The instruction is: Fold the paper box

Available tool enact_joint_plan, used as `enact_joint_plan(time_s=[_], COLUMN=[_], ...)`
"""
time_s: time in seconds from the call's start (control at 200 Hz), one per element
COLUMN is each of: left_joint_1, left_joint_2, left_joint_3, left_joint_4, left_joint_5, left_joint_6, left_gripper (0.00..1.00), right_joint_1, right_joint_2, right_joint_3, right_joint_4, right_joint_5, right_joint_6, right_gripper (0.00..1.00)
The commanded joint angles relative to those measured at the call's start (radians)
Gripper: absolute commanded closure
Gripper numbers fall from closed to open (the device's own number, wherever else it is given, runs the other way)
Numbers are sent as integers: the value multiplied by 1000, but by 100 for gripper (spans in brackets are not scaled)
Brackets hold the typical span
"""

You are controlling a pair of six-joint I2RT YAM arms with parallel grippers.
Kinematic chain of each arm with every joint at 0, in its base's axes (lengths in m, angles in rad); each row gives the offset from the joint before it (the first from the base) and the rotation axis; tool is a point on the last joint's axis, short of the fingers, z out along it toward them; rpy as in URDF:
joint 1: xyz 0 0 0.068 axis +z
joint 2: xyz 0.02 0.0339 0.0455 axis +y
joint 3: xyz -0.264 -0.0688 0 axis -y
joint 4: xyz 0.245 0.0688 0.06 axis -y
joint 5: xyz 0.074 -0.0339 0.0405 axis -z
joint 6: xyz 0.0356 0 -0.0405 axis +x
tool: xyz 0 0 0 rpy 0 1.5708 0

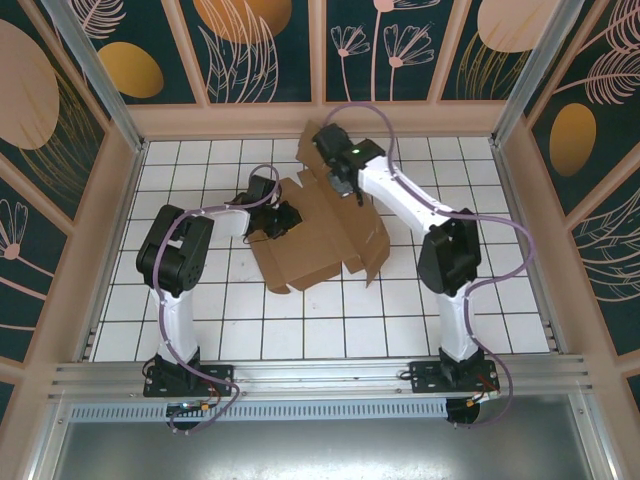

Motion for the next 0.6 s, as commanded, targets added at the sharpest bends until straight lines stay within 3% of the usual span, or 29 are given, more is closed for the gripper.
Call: enact_joint_plan(time_s=[0.0, 0.155, 0.33, 0.596], left_joint_1=[-9, -9, -9, -8], left_joint_2=[32, 27, 23, 20], left_joint_3=[-17, -28, -36, -48], left_joint_4=[18, 35, 40, 51], left_joint_5=[36, 39, 42, 47], left_joint_6=[-35, -48, -55, -63], left_gripper=[83, 84, 84, 84], right_joint_1=[89, 202, 258, 287], right_joint_2=[84, 167, 228, 266], right_joint_3=[67, 72, 19, 14], right_joint_4=[-94, -98, -84, -55], right_joint_5=[78, 203, 345, 384], right_joint_6=[42, 47, 35, 16], right_gripper=[83, 82, 82, 81])
